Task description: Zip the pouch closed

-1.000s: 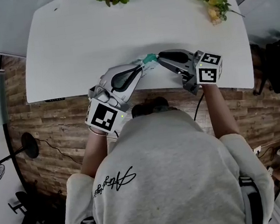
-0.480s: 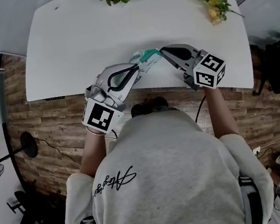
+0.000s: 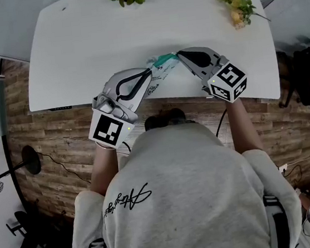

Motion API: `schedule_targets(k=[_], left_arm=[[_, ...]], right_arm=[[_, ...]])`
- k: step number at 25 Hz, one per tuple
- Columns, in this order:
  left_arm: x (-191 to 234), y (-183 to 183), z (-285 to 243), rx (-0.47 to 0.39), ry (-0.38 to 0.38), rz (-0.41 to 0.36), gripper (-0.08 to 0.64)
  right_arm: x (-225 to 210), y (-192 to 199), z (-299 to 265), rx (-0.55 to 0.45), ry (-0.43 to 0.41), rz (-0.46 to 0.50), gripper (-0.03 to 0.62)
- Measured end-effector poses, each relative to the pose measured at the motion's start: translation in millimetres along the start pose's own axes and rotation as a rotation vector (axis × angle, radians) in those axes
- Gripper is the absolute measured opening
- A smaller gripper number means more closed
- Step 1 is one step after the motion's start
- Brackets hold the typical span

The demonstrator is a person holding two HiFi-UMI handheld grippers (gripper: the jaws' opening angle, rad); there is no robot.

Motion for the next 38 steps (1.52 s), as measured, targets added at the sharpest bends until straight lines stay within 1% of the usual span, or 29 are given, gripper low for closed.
schedule_targets(k=[4,7,10,13,14,16,17,20,23,24,25,26,27,28,30,33,38], left_arm=[[9,0,4,0.004,-0.037,0.017,0.006],[9,1,4,0.012,-0.034,0.017,0.006],[12,1,6,0.002,-0.044,0.022,0.006],[16,1,8,-0.001,-0.049,0.014,0.006],[18,1,11,-0.007,-0.055,0.022,0.006],[23,0,16,-0.021,-0.077,0.058,0.006],[25,1,18,-0.017,-0.081,0.064,0.006],[25,2,19,0.006,-0.068,0.041,0.006],[25,0,20,-0.003,-0.068,0.035,0.006],[26,-1,22,-0.014,-0.076,0.050,0.006],[30,-3,25,-0.038,-0.099,0.090,0.006],[35,-7,30,-0.071,-0.135,0.146,0.006],[42,-9,35,-0.098,-0.166,0.187,0.006],[47,-10,39,-0.109,-0.182,0.197,0.006],[52,-9,41,-0.101,-0.178,0.176,0.006],[49,-4,35,-0.088,-0.156,0.157,0.006],[46,16,26,-0.053,-0.139,0.177,0.006]], right_arm=[[-10,8,-1,0.050,0.042,0.041,0.000],[-13,9,-4,0.071,0.058,0.069,0.000],[-21,11,-7,0.086,0.098,0.075,0.000],[-30,15,-9,0.115,0.129,0.106,0.000],[-33,17,-8,0.123,0.142,0.112,0.000],[-38,18,-6,0.116,0.152,0.093,0.000],[-39,18,-5,0.109,0.151,0.083,0.000],[-41,15,-6,0.106,0.157,0.088,0.000],[-45,14,-8,0.106,0.177,0.081,0.000],[-48,15,-7,0.116,0.199,0.084,0.000],[-53,17,-5,0.128,0.228,0.083,0.000],[-60,20,-1,0.133,0.254,0.071,0.000],[-65,21,4,0.127,0.271,0.048,0.000],[-69,22,9,0.115,0.275,0.026,0.000],[-71,22,14,0.098,0.261,0.012,0.000],[-61,23,9,0.110,0.230,0.033,0.000],[-36,21,-6,0.110,0.180,0.048,0.000]])
Point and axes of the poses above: the fingertips, and each gripper's own axes: z backward along the fingers, x to its left, y out of its underside, the point moved 1 cm from there along z, backward along the fingers, and after that the axes turned 7 degrees about -x, right-handed, at the moved point
